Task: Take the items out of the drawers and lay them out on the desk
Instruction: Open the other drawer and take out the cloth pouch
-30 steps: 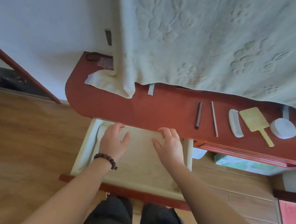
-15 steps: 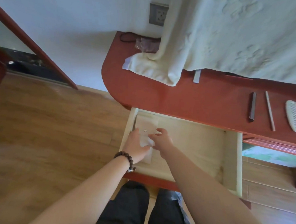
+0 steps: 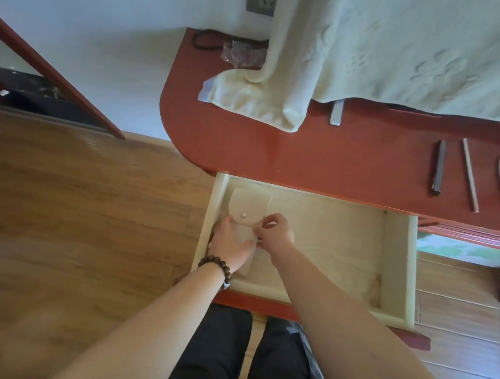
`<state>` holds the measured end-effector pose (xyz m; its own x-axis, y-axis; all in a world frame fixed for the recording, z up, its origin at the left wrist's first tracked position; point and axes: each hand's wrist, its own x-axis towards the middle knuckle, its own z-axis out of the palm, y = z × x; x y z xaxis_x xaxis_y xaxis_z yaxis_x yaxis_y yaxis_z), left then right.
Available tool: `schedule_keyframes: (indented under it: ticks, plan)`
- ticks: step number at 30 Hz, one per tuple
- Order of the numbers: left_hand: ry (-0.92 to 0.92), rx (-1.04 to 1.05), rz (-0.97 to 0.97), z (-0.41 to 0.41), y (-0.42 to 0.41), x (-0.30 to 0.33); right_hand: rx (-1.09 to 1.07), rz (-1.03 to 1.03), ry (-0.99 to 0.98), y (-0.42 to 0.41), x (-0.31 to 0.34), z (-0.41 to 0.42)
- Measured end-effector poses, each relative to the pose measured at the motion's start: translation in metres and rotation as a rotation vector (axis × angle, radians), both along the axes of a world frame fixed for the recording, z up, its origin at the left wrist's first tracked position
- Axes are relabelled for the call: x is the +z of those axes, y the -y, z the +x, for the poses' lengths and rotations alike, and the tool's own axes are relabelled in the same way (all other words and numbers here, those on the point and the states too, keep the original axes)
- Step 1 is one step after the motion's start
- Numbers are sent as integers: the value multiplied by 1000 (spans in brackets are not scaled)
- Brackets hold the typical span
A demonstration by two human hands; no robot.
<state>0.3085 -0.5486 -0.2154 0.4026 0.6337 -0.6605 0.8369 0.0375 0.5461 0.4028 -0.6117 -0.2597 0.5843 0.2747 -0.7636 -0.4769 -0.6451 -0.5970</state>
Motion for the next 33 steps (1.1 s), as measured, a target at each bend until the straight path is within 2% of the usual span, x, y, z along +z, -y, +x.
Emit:
schedule_keyframes:
  ticks: [5,8,14,19,23,28,33]
  plan:
    - [-50,-27,-13,8,5,-3,-97,75,-86,28,5,18]
    - [38,24,-64,18,10,0,-108,121,-84,48,16,28]
    - [189,16,6,27,17,19,-69,253,-53,82,58,44]
    - [317,20,-42,40,24,50,-117,329,-3,103,94,55]
    - [417,50,-90,80,30,74,-208,366,104,110,121,87]
    - [509,16,-55,158,28,88,-278,324,276,106,141,152]
    - [500,-24,38,221,17,82,-289,242,280,91,141,213]
